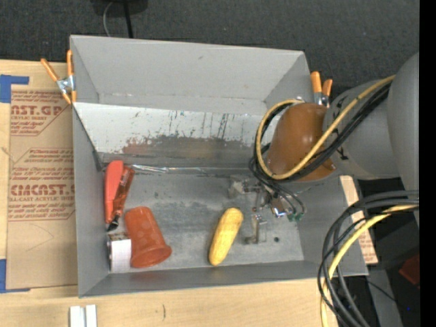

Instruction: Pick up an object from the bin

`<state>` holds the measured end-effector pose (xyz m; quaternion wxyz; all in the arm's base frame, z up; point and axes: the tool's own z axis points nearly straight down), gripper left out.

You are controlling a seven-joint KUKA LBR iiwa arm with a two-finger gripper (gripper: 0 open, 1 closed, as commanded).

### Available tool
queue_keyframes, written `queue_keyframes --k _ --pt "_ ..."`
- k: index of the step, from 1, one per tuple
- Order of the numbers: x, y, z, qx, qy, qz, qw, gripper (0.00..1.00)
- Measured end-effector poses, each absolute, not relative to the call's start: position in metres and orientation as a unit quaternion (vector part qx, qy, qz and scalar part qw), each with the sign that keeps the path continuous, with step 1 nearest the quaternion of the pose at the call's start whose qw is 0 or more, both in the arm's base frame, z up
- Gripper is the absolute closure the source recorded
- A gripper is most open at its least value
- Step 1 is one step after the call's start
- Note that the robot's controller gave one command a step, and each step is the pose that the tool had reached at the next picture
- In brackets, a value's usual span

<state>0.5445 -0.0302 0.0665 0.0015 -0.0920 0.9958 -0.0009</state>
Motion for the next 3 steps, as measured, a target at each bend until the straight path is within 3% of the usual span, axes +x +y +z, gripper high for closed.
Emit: queue_keyframes --k 1,2,3 --pt "0.530 -0.010 0.069 -0.196 0.981 -0.001 0.003 0.00" --pt "0.534 0.021 0.070 -0.237 0.972 -0.001 0.002 1.00" --pt "0.534 0.021 0.070 -0.237 0.972 -0.001 0.002 1.00"
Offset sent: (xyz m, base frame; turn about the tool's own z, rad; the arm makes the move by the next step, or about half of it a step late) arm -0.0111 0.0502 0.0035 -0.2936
